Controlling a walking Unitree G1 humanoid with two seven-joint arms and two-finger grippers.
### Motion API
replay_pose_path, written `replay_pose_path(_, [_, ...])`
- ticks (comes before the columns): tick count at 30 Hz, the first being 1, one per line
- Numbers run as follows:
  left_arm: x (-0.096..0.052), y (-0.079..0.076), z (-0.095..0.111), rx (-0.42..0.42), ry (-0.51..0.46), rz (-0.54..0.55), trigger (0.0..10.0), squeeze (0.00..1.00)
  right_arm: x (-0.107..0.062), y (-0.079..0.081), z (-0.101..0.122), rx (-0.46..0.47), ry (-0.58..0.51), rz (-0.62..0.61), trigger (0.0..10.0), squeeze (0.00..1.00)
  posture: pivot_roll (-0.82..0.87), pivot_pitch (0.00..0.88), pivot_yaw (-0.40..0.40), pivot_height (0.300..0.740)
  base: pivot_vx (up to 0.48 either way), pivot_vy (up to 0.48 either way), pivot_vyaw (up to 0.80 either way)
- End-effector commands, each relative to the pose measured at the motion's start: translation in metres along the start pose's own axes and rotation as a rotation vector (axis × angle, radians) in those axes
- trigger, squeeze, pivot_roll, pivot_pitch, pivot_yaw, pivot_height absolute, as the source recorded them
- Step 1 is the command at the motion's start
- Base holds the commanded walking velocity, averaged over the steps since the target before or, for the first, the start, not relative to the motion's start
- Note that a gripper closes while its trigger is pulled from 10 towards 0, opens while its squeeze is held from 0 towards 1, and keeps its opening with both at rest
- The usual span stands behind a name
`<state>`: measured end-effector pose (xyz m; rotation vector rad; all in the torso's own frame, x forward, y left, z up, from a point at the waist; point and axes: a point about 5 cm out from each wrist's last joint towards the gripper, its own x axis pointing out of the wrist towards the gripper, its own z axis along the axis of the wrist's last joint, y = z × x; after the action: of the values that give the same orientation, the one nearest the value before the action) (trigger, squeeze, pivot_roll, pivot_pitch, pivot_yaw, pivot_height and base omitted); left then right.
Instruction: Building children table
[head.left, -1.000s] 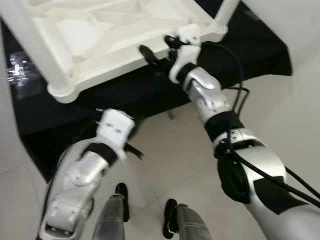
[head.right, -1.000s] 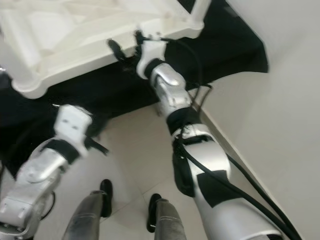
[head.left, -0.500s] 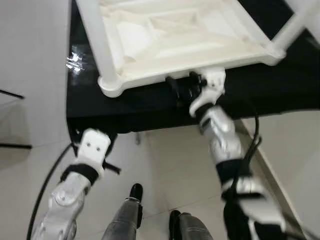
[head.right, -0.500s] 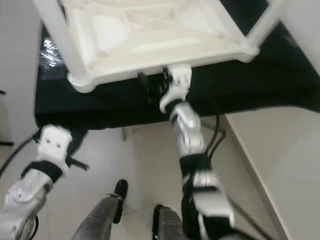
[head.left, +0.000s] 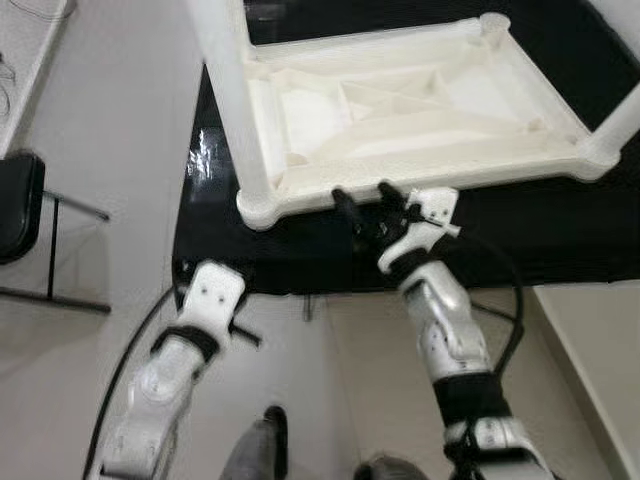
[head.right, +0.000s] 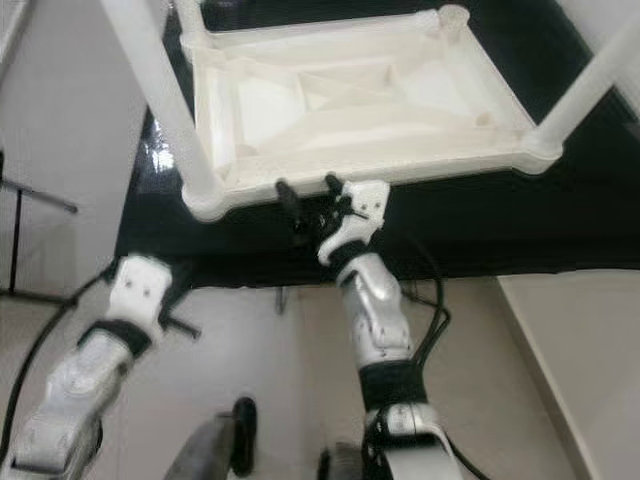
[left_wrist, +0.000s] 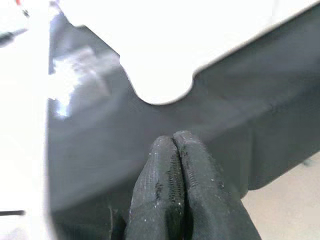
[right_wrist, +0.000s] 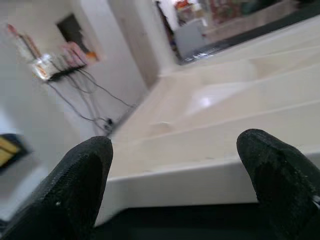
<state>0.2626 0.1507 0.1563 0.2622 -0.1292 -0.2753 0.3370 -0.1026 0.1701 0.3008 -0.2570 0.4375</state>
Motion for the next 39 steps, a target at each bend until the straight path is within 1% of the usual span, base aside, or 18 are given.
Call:
replay_pose_path(1, [0.002,0.0,-0.003,-0.015,0.001,-0.004,10.0,0.0,-0.006,-0.005,0.001,-0.003,0.01,-0.041,10.0,0.0,0.11,0.149,-0.011,0.74,0.0,0.0,0.79])
replay_pose_path(2, [0.002,0.0,-0.003,-0.015,0.001,-0.004,10.0,0.0,-0.006,-0.005,0.001,-0.003,0.01,-0.041,10.0,0.0,0.11,0.149,-0.011,0.74,0.0,0.0,0.79])
replay_pose_path(3, [0.007,0.001,0.004,-0.028,-0.024,-0.011,10.0,0.0,-0.006,-0.006,0.004,-0.005,0.001,-0.051,10.0,0.0,0.11,0.149,-0.01,0.74,0.0,0.0,0.78])
replay_pose_path(6, [0.011,0.002,0.011,-0.038,-0.051,-0.018,10.0,0.0,-0.004,-0.007,0.009,-0.026,-0.016,-0.05,10.0,0.0,0.11,0.152,-0.009,0.74,0.0,0.0,0.77])
replay_pose_path(8, [0.014,0.001,0.015,-0.05,-0.068,-0.029,10.0,0.0,-0.002,-0.01,0.014,-0.038,-0.032,-0.069,10.0,0.0,0.11,0.153,-0.01,0.74,0.0,0.0,0.0])
replay_pose_path(10, [0.016,-0.002,0.018,-0.079,-0.086,-0.045,10.0,0.0,0.002,-0.012,0.016,-0.061,-0.018,-0.076,10.0,0.0,0.1,0.156,-0.012,0.74,0.0,0.0,0.0])
replay_pose_path(11, [0.016,-0.002,0.018,-0.079,-0.086,-0.045,10.0,0.0,0.002,-0.012,0.016,-0.061,-0.018,-0.076,10.0,0.0,0.1,0.156,-0.012,0.74,0.0,0.0,0.0])
replay_pose_path(15, [0.017,-0.006,0.018,-0.097,-0.09,-0.062,10.0,0.0,0.005,-0.012,0.021,-0.078,-0.025,-0.071,10.0,0.0,0.09,0.162,-0.016,0.74,0.0,-0.467,0.0])
replay_pose_path(18, [0.018,-0.008,0.017,-0.109,-0.086,-0.064,10.0,0.0,0.005,-0.009,0.019,-0.09,-0.012,-0.061,10.0,0.0,0.09,0.165,-0.026,0.74,0.0,-0.465,0.0])
replay_pose_path(19, [0.018,-0.009,0.016,-0.116,-0.085,-0.063,10.0,0.0,0.004,-0.008,0.015,-0.109,0.011,-0.062,10.0,0.0,0.09,0.164,-0.029,0.74,0.0,-0.465,0.0])
replay_pose_path(23, [0.019,-0.009,0.015,-0.122,-0.077,-0.057,10.0,0.0,0.002,-0.008,0.009,-0.125,0.036,-0.07,10.0,0.0,0.09,0.164,-0.034,0.74,0.0,-0.392,0.0])
replay_pose_path(26, [0.021,-0.009,0.01,-0.114,-0.051,-0.038,10.0,0.0,0.001,-0.011,0.002,-0.15,0.077,-0.111,10.0,0.0,0.09,0.159,-0.046,0.74,0.0,0.0,0.0])
replay_pose_path(30, [0.023,-0.008,0.009,-0.105,-0.044,-0.018,10.0,0.0,0.002,-0.016,0.0,-0.153,0.096,-0.141,10.0,0.0,0.09,0.156,-0.049,0.74,0.0,0.0,0.0])
replay_pose_path(31, [0.024,-0.006,0.009,-0.108,-0.045,-0.01,10.0,0.0,0.003,-0.02,0.0,-0.157,0.102,-0.172,10.0,0.0,0.09,0.152,-0.053,0.74,0.0,0.0,0.0])
replay_pose_path(36, [0.025,-0.004,0.01,-0.113,-0.045,-0.007,10.0,0.0,0.004,-0.023,0.002,-0.162,0.104,-0.192,10.0,0.0,0.08,0.15,-0.054,0.74,0.0,0.0,0.0])
replay_pose_path(39, [0.025,-0.005,0.012,-0.134,-0.053,-0.027,10.0,0.0,0.005,-0.022,0.002,-0.159,0.105,-0.189,10.0,0.0,0.08,0.15,-0.054,0.74,0.0,0.0,0.0])
